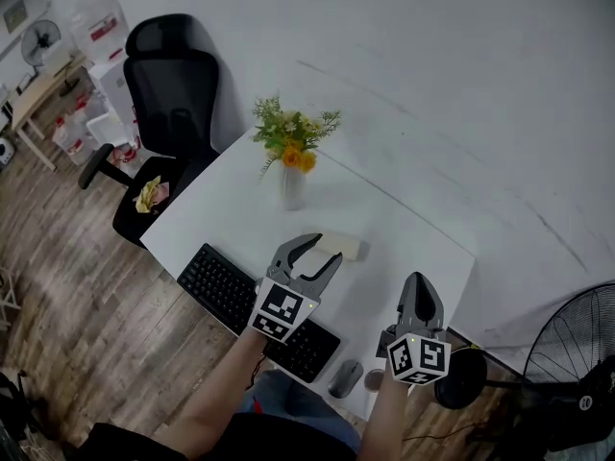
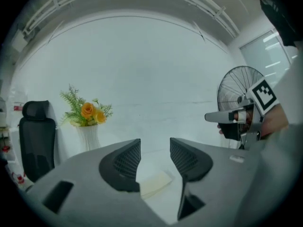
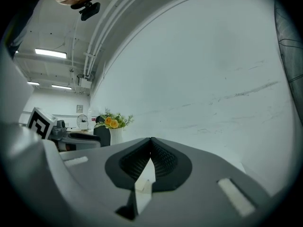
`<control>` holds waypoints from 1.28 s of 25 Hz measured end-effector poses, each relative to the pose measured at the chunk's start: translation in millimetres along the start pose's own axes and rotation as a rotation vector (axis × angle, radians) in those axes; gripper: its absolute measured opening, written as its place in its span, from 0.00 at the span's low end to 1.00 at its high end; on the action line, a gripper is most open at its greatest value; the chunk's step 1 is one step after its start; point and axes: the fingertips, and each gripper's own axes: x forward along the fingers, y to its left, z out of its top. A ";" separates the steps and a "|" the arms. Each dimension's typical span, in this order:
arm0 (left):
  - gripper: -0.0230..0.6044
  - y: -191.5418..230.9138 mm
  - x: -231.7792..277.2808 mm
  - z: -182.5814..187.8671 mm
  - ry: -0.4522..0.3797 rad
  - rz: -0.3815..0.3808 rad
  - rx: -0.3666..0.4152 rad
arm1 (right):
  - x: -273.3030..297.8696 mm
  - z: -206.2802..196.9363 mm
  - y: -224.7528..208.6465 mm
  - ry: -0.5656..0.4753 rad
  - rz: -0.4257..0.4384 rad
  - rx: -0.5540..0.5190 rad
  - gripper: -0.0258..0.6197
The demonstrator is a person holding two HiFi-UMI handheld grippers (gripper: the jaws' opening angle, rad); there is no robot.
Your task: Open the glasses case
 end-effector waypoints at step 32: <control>0.29 -42.0 114.1 -183.0 0.638 -0.305 1.005 | 15.7 -34.1 -36.8 0.100 0.017 0.005 0.06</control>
